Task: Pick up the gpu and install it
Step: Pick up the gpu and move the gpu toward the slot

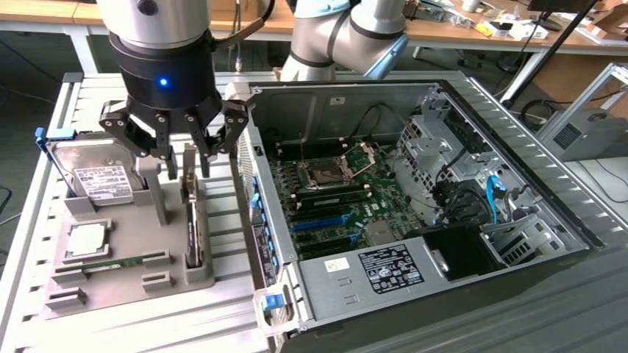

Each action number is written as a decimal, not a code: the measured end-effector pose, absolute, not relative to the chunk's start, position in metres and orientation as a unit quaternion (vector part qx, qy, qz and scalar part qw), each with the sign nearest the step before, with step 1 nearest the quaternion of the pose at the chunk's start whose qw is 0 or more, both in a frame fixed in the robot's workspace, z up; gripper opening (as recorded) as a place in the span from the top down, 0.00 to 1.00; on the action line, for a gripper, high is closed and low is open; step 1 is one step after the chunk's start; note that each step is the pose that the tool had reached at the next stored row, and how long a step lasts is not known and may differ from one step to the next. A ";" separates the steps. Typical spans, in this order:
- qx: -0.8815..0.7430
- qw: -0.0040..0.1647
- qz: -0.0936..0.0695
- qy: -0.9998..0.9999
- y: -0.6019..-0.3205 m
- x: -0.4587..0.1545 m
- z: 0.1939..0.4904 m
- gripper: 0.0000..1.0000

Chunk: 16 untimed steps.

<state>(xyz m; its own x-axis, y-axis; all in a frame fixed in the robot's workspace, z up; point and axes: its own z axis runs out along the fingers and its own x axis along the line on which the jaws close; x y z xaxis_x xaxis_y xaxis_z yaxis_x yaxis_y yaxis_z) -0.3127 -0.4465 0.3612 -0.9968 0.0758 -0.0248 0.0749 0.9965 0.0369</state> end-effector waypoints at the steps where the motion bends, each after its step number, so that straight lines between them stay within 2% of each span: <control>1: 0.038 0.013 0.018 0.999 -0.447 -0.313 0.360 0.58; 16: 0.038 0.012 0.018 0.999 -0.447 -0.314 0.334 0.58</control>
